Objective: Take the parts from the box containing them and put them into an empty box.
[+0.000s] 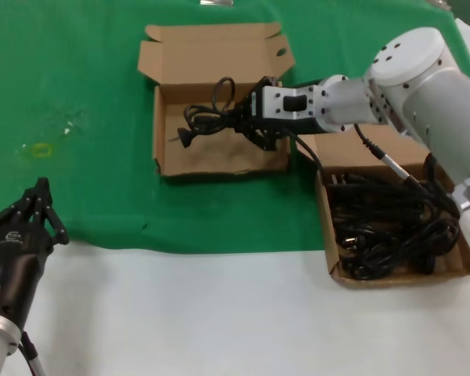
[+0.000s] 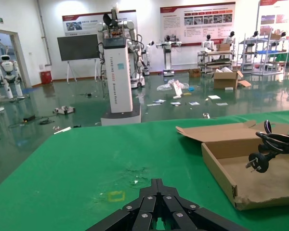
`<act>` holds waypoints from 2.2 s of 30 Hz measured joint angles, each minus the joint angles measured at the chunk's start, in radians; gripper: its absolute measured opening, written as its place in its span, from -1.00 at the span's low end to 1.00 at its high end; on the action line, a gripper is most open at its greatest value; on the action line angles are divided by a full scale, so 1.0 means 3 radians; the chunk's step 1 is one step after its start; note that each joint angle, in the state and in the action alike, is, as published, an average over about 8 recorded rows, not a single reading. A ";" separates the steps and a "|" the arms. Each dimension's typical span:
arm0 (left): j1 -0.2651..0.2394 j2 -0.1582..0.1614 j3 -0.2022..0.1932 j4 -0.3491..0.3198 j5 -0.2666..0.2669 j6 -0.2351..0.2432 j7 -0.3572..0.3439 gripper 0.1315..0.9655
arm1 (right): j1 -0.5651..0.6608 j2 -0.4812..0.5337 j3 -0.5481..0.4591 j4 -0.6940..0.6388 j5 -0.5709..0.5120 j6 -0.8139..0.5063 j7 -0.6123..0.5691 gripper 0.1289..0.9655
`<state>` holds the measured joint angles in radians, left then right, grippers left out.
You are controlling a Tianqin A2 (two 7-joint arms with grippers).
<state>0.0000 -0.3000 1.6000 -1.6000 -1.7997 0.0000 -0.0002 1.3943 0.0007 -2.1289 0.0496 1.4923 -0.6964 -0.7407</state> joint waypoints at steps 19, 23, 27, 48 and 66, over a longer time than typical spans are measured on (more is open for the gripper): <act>0.0000 0.0000 0.0000 0.0000 0.0000 0.0000 0.0000 -0.97 | -0.0135 -0.0002 -0.1039 0.0157 0.1204 0.0277 -0.0109 -0.80; 0.0000 0.0000 0.0000 0.0000 0.0000 0.0000 0.0000 -0.97 | -0.0145 -0.0002 -0.1186 0.0152 0.1362 0.0304 -0.0130 -0.80; 0.0000 0.0000 0.0000 0.0000 0.0000 0.0000 0.0000 -0.97 | -0.0150 -0.0002 -0.1286 0.0142 0.1470 0.0324 -0.0148 -0.80; 0.0000 0.0000 0.0000 0.0000 0.0000 0.0000 0.0000 -0.97 | -0.0144 -0.0002 -0.1647 0.0155 0.1812 0.0351 -0.0174 -0.34; 0.0000 0.0000 0.0000 0.0000 0.0000 0.0000 0.0000 -0.97 | -0.0050 -0.0002 -0.1015 -0.0008 0.1512 0.0212 -0.0464 0.42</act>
<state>0.0000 -0.3000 1.6000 -1.6000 -1.7998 0.0000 -0.0002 1.3794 0.0000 -2.4333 0.0473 1.9460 -0.6327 -0.8800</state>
